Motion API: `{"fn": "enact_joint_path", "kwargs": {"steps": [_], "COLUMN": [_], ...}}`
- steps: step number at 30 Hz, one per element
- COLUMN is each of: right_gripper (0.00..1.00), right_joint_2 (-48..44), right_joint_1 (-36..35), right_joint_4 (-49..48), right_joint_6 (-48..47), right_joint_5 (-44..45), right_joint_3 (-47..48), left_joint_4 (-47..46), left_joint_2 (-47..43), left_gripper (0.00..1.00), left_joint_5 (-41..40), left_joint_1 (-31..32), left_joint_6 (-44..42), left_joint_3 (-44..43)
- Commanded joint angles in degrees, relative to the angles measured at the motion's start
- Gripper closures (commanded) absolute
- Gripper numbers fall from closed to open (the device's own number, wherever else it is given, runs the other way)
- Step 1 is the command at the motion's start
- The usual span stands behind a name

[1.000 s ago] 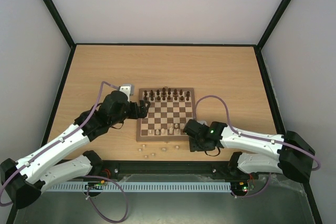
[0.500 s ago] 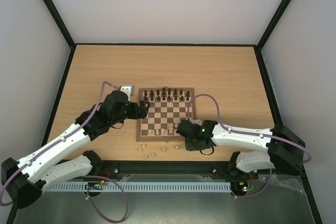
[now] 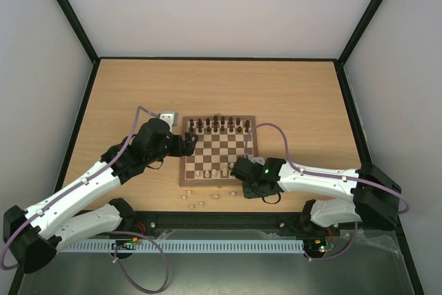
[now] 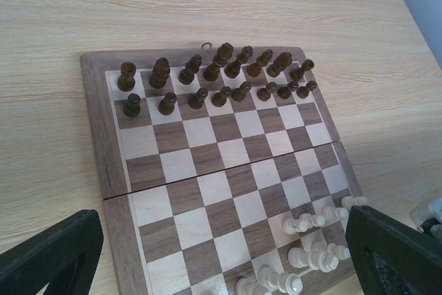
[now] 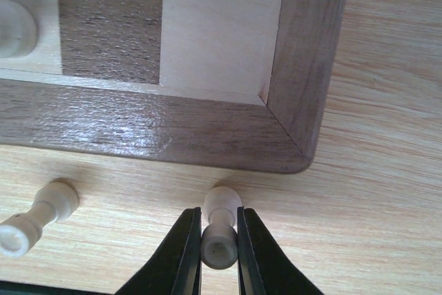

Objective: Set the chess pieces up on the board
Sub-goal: Pick up the chess piece at the center of the board, then place the chess piece on the chessboard.

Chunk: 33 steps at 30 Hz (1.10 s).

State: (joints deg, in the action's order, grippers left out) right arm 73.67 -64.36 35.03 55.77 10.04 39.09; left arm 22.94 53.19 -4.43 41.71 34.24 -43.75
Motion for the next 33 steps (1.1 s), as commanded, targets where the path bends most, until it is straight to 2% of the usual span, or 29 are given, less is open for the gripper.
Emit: {"fn": "enact_joint_path", "kwargs": {"steps": [1,23,33], "right_gripper": [0.89,0.89,0.88], "right_joint_2": [-2.3,-5.3,-4.4], "right_joint_1": [-0.7,-0.7,-0.5], "right_joint_4": [5.9,7.9,11.2], "right_joint_6": [0.7,0.7,-0.9], "right_joint_5": [2.1,2.8,5.6], "right_joint_3": [2.3,2.9,6.8], "left_joint_4": [-1.0,-0.3,0.0], "left_joint_2": [0.2,1.1,1.1], "left_gripper": [0.01,0.01,0.01], "left_joint_5": [0.6,0.0,-0.3], "left_joint_1": [-0.3,-0.4,-0.4], "left_joint_6": [-0.6,-0.7,-0.6], "left_joint_3": [0.2,-0.8,-1.0]}}
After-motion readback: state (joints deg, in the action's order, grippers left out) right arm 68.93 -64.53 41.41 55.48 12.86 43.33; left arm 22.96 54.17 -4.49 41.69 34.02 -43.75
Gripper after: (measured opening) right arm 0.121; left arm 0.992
